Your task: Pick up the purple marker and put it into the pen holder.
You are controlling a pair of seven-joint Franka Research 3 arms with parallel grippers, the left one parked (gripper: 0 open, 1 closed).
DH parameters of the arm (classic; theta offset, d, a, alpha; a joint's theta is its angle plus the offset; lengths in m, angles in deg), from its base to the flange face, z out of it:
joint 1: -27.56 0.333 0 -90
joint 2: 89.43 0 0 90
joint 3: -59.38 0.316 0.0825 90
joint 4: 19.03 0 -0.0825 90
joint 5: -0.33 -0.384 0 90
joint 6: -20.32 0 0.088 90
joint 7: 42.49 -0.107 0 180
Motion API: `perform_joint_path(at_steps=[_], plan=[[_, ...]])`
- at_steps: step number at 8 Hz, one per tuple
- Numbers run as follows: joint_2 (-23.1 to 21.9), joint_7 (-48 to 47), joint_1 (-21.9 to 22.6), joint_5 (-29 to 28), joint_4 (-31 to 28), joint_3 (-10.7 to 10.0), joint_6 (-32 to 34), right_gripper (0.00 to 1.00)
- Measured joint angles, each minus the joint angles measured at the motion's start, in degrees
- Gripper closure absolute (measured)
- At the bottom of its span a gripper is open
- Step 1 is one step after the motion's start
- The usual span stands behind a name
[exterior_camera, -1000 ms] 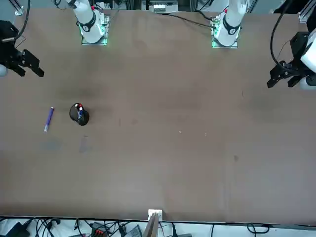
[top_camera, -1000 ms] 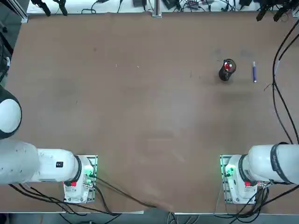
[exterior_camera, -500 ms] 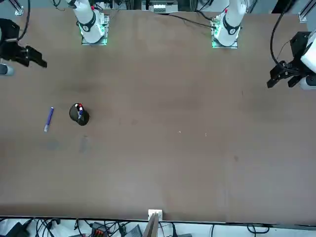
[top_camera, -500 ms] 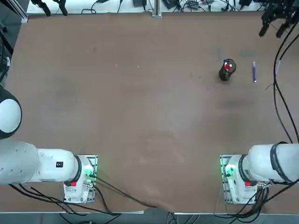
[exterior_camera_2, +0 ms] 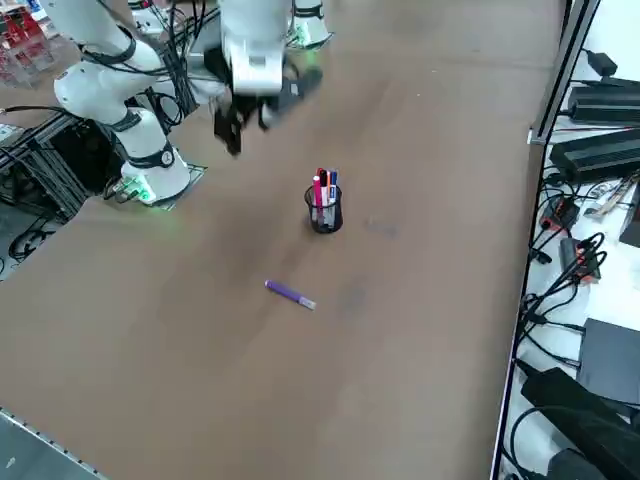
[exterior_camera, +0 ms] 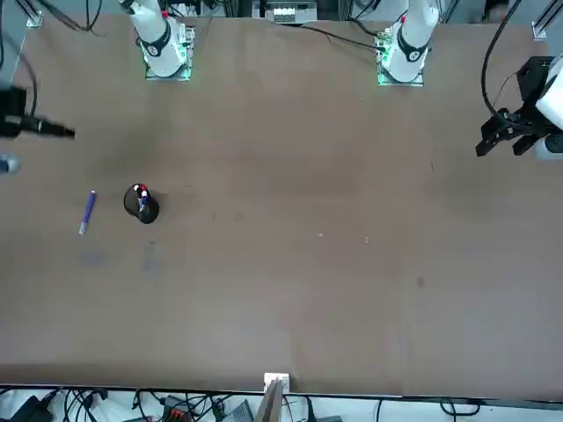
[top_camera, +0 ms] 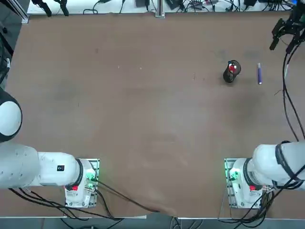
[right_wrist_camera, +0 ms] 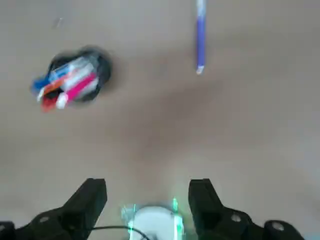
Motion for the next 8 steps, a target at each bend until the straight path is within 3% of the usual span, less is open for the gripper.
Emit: perform_joint_path(at_steps=[3, 6, 8], plan=[[9.2, 0.4, -1.7, 0.0, -5.0, 0.0, -23.5, 0.0], [17.7, 0.4, -2.6, 0.0, -6.1, 0.0, -38.8, 0.0], [20.5, 0.4, -3.6, 0.0, -8.5, 0.0, -48.1, 0.0]])
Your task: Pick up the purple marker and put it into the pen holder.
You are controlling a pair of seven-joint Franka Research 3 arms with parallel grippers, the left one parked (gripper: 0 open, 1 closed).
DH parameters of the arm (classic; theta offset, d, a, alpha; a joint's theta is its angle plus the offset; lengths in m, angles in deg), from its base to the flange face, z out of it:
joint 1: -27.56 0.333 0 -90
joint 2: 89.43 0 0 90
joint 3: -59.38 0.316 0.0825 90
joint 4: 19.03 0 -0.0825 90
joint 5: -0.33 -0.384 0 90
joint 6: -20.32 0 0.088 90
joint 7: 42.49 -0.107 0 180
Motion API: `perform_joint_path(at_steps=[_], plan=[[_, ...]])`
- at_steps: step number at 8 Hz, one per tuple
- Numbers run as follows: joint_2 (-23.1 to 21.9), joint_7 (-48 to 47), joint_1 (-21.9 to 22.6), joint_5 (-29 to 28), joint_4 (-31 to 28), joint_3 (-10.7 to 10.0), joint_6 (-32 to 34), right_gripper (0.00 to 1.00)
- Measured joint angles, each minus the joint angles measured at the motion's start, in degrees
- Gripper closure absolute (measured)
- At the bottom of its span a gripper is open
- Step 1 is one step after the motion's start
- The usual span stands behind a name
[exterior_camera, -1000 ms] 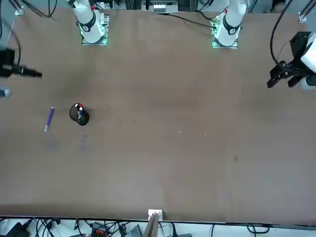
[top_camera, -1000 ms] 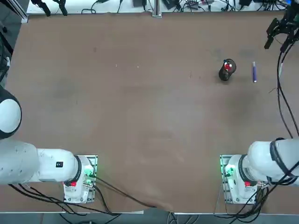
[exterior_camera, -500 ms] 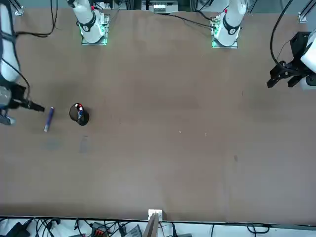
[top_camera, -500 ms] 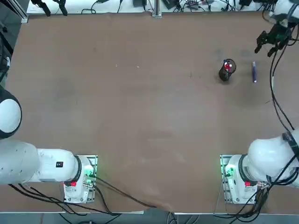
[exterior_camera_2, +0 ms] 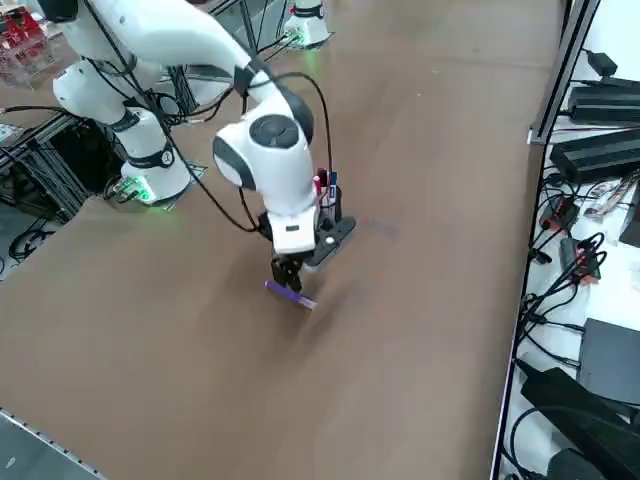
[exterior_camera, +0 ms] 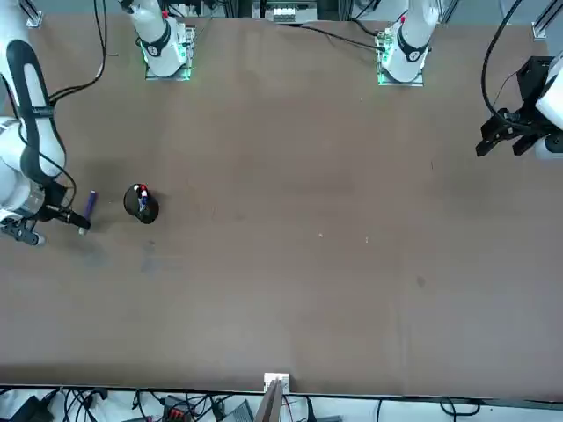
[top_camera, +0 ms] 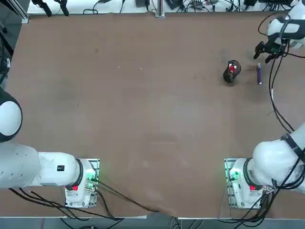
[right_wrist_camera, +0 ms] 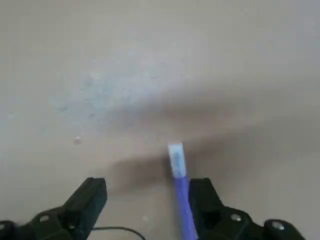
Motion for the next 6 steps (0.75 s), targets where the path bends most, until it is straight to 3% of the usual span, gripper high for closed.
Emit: perform_joint_path(at_steps=[4, 6], plan=[[2.7, 0.2, -1.8, 0.0, -4.7, -0.1, -12.2, 0.0], [3.4, 0.2, -1.9, 0.0, -5.1, 0.0, -14.1, 0.04]])
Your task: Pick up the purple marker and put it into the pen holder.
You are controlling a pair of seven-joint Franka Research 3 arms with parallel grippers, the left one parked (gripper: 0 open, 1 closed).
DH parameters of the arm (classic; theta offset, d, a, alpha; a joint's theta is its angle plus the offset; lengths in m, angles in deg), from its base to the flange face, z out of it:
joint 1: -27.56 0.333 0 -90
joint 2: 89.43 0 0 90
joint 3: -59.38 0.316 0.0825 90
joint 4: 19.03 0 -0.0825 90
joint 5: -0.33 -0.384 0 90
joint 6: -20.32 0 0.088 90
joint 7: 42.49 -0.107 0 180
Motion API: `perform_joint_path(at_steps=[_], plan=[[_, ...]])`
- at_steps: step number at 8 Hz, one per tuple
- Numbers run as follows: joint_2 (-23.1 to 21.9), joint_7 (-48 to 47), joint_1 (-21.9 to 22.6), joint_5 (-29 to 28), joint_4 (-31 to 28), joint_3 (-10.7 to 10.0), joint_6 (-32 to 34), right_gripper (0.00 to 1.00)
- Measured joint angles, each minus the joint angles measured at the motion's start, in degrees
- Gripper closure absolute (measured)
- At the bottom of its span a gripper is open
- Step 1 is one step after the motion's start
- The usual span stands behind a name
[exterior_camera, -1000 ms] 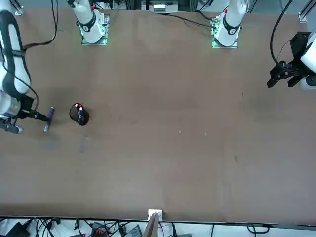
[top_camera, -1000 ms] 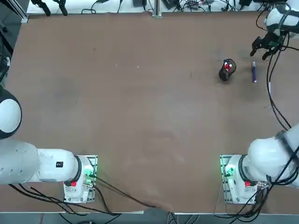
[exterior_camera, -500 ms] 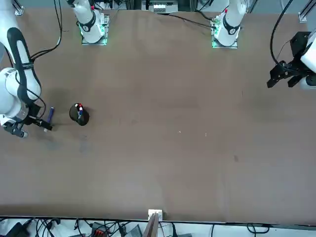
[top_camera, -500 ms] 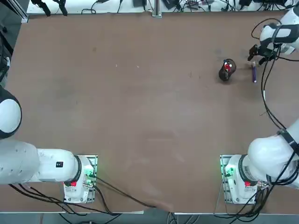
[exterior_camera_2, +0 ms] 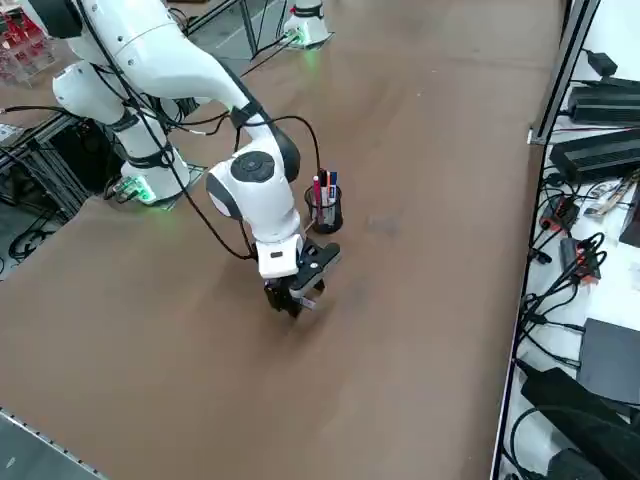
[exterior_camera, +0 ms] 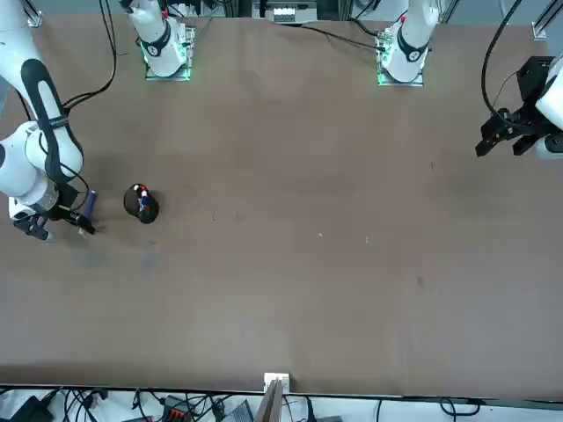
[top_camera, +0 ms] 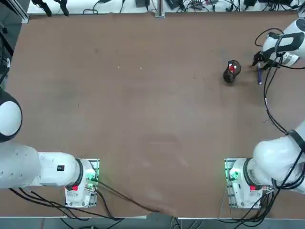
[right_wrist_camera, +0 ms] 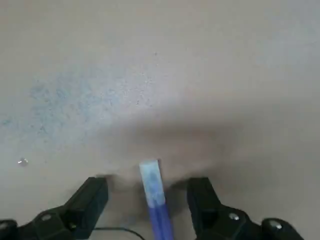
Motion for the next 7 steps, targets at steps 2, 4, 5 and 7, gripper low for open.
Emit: perform_joint_path(at_steps=[2, 4, 5, 7], plan=[[0.0, 0.0, 0.0, 0.0, 0.0, 0.0, -0.2, 0.21], [-0.4, 0.0, -0.2, 0.0, 0.1, -0.3, -0.3, 0.53], [-0.4, 0.0, -0.2, 0.2, 0.1, -0.3, -0.3, 0.56], [-0.5, 0.0, -0.4, 0.5, 0.1, -0.4, -0.3, 0.71]])
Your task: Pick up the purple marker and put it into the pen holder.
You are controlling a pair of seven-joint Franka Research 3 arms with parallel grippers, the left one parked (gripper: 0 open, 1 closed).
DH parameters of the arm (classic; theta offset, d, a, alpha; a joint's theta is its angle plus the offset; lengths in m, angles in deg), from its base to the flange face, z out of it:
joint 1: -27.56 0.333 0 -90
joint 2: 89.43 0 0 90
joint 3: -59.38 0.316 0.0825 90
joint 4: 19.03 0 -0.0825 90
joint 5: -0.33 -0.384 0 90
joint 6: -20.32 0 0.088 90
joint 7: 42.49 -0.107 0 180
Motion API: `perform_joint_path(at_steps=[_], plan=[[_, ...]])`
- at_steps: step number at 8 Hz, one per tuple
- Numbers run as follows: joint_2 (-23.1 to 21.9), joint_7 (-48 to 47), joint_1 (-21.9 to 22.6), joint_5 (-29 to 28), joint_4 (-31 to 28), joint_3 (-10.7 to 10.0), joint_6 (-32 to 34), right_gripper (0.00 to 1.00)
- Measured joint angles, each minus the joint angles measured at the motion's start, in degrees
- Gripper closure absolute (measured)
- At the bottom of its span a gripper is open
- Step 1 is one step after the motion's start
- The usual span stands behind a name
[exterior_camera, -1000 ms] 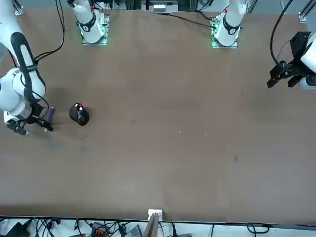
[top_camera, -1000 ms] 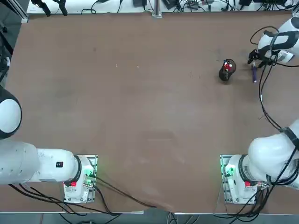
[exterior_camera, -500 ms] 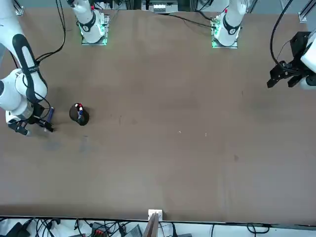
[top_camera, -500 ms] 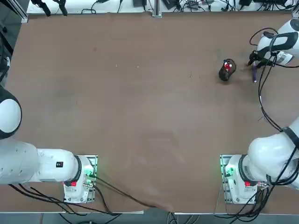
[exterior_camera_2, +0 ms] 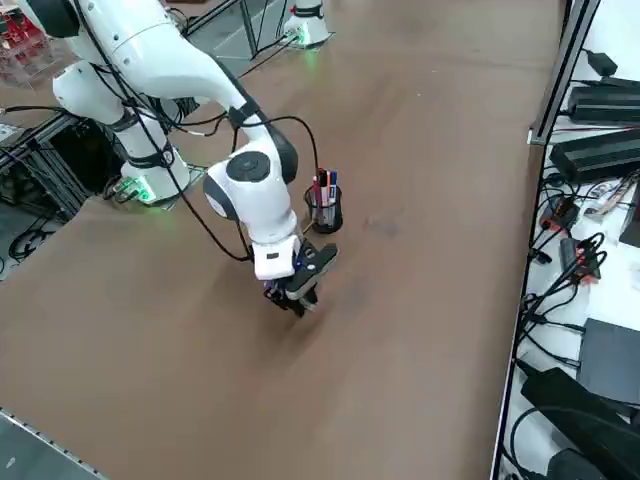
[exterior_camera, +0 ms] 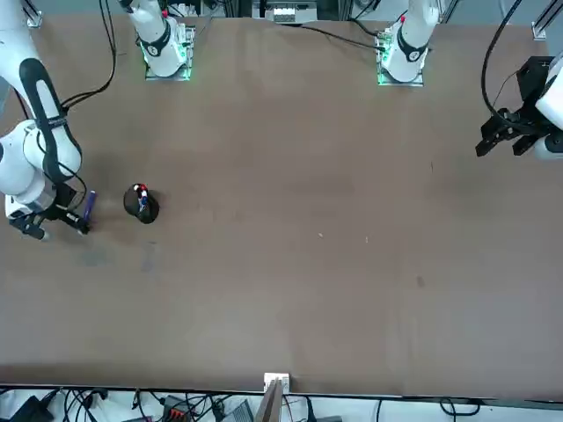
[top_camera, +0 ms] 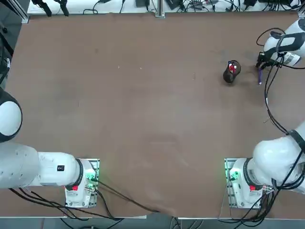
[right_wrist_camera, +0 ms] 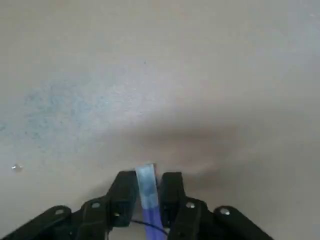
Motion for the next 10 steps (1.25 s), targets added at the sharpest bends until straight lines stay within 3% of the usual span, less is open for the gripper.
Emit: perform_joint_path(at_steps=[2, 6, 10], plan=[[-0.1, 0.0, 0.0, 0.1, 0.0, 0.0, 0.1, 0.84], [-0.1, 0.4, 0.0, 0.2, 0.5, 0.0, 1.6, 0.86], [-1.4, 0.4, 0.5, 0.2, 10.7, 1.5, 22.2, 0.86]])
